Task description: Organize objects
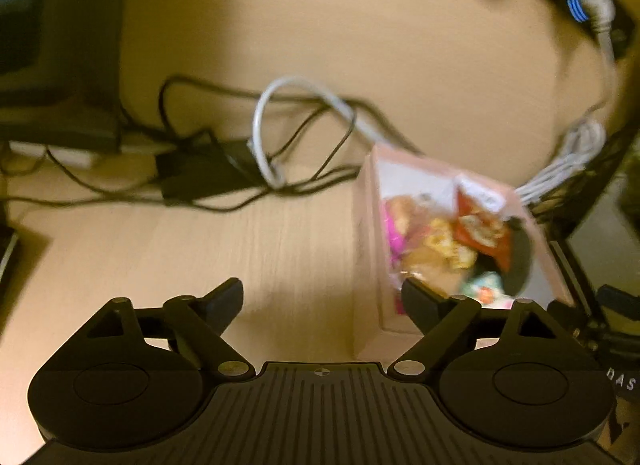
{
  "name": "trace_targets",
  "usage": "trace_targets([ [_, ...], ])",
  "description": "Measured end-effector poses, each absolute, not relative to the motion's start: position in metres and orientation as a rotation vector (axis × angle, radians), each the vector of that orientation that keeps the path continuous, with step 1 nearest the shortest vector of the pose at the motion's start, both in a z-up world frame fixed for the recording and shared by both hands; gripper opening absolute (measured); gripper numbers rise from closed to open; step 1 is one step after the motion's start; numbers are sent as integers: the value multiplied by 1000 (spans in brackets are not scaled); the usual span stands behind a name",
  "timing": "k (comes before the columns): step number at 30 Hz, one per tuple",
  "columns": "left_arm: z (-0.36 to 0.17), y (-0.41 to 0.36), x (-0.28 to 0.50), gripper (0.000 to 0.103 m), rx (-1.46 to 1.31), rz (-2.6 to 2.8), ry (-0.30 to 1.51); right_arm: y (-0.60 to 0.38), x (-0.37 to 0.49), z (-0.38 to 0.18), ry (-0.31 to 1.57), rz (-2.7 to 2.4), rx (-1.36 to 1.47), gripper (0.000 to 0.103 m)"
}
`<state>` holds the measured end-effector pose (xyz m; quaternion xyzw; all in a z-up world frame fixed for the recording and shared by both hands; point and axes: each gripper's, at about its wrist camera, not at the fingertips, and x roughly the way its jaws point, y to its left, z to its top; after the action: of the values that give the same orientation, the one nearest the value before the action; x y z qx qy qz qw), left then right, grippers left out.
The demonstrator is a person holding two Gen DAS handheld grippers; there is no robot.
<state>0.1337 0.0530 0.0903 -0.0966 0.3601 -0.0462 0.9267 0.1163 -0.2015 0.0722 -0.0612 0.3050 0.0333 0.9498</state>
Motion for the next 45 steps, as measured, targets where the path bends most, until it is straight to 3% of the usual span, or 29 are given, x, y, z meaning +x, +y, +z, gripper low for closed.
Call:
trace_targets([
  [2,95,50,108,90,-162,-132,717,-208,94,75,616,83,-102,99],
  [4,92,45,77,90,-107,-171,734,-212,71,73,648,103,-67,103],
  [11,47,26,12,90,-25,-232,867,-202,15,27,830,53,-44,103],
  [14,37,14,1,92,42,-237,818,-194,6,8,875,2,-81,103],
  [24,23,-11,1,94,31,-52,676,-218,15,-6,732,0,1,103],
  [45,21,-17,23,98,27,-35,684,-230,41,-11,697,33,-2,103],
])
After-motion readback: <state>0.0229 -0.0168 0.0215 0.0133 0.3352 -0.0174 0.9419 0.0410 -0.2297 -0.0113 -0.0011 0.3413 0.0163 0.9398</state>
